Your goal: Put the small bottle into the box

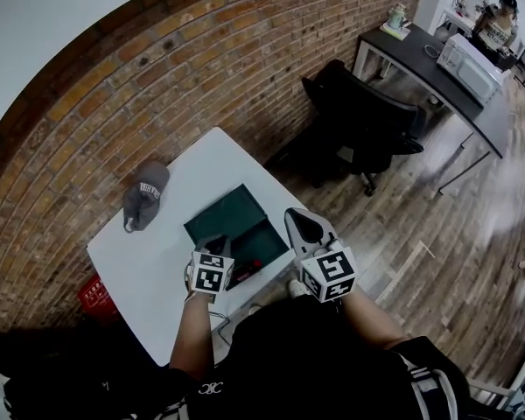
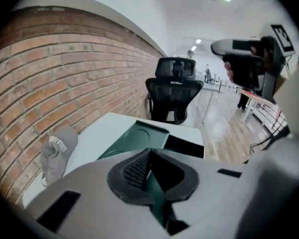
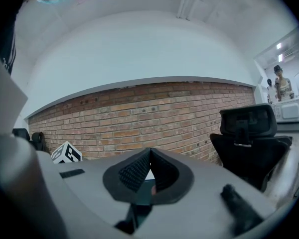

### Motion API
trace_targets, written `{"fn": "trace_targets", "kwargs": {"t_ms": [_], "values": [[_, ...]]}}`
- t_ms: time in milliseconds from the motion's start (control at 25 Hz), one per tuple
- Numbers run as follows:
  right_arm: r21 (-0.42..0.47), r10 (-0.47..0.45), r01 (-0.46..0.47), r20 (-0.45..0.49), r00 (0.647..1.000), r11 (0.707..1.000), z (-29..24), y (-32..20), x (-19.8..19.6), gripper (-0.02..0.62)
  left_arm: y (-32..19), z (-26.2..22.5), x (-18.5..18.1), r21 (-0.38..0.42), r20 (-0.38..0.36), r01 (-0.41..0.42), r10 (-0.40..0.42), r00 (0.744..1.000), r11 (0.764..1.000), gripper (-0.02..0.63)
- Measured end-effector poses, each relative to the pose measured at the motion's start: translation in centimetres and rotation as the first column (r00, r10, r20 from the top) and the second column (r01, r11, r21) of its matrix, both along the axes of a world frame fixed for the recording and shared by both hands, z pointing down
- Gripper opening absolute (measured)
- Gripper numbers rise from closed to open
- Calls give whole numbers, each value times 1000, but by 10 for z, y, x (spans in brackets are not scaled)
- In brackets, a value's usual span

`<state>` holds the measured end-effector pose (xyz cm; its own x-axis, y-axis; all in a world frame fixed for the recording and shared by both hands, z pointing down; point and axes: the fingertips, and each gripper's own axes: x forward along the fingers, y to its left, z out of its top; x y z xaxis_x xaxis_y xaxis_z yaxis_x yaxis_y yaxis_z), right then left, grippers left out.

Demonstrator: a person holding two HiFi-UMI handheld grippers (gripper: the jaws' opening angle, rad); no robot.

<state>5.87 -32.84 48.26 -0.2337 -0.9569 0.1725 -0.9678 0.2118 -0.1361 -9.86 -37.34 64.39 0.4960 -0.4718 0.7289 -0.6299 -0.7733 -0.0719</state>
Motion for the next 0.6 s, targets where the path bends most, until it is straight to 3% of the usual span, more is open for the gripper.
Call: {"fn": "trace_targets", "kwargs": {"t_ms": [160, 280, 600], "values": [[60, 5, -9, 63, 998, 998, -11, -8, -4, 26, -7, -40, -7, 121, -129, 103, -87, 988, 987, 14], [108, 17, -31, 121, 992, 994, -21, -14, -6, 26, -11, -74, -14, 176, -249, 210, -163, 955, 962, 14], [126, -78, 70, 65, 995, 990, -24, -30, -42, 26, -11, -153, -47, 326, -398, 431, -292, 870, 841, 14]]}}
